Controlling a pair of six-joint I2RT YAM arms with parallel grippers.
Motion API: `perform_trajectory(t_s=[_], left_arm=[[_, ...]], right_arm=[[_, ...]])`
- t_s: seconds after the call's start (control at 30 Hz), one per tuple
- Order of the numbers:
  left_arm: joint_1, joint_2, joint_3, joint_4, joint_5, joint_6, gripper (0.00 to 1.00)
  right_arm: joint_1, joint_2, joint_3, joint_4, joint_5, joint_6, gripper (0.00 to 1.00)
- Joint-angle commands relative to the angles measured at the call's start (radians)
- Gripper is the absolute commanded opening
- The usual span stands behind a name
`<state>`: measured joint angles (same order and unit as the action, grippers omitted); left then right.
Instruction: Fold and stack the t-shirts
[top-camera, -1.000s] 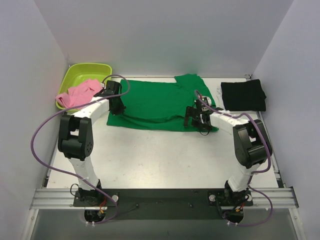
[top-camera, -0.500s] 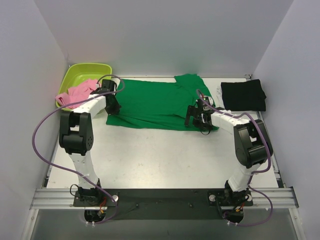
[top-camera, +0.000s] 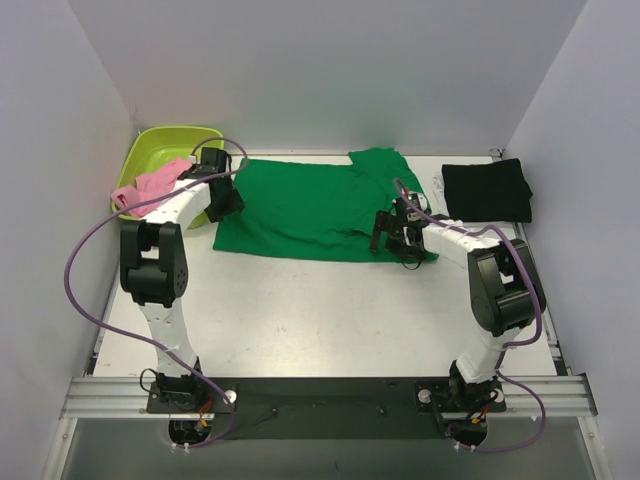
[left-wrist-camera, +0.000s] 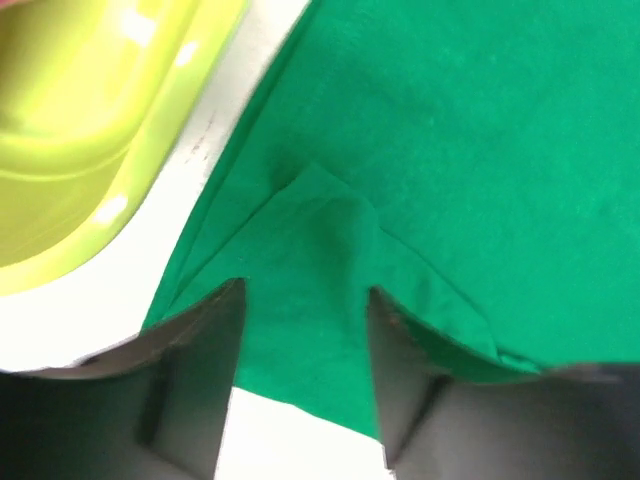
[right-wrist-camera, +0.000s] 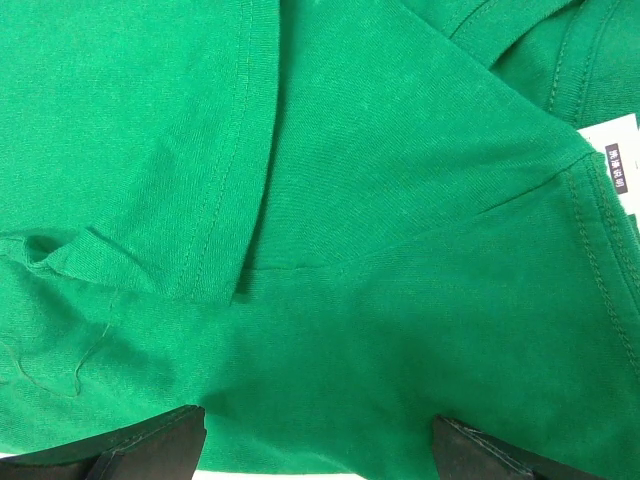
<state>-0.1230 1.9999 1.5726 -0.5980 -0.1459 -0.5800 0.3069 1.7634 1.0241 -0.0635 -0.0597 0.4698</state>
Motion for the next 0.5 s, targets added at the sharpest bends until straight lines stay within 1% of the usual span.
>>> perform_trajectory(t_s=[0.0, 0.07, 0.17, 0.27, 0.3, 0.4, 0.47], left_arm=[[0.017, -0.006, 0.023, -0.022, -0.046, 0.005, 0.71], [0.017, -0.013, 0.000, -0.022, -0.050, 0.005, 0.80], [0.017, -0.032, -0.031, -0.023, -0.057, -0.001, 0.81], [0.016, -0.087, -0.077, -0.008, -0.046, -0.020, 0.81], [0.013, -0.104, -0.124, 0.009, -0.035, -0.023, 0.81], [-0.010, -0.174, -0.204, 0.053, -0.017, -0.034, 0.81], [-0.032, -0.211, -0.233, 0.067, -0.004, -0.046, 0.81]], right_arm=[[-0.012, 0.001, -0.013, -0.053, 0.026, 0.000, 1.00], [-0.015, -0.004, -0.013, -0.056, 0.026, -0.002, 1.00], [-0.014, -0.019, -0.018, -0.058, 0.029, -0.005, 1.00], [-0.011, -0.044, -0.024, -0.056, 0.035, -0.008, 1.00], [-0.011, -0.050, -0.024, -0.055, 0.034, -0.007, 1.00], [-0.005, -0.082, -0.018, -0.048, 0.034, -0.010, 1.00], [0.004, -0.100, -0.006, -0.052, 0.027, -0.010, 1.00]])
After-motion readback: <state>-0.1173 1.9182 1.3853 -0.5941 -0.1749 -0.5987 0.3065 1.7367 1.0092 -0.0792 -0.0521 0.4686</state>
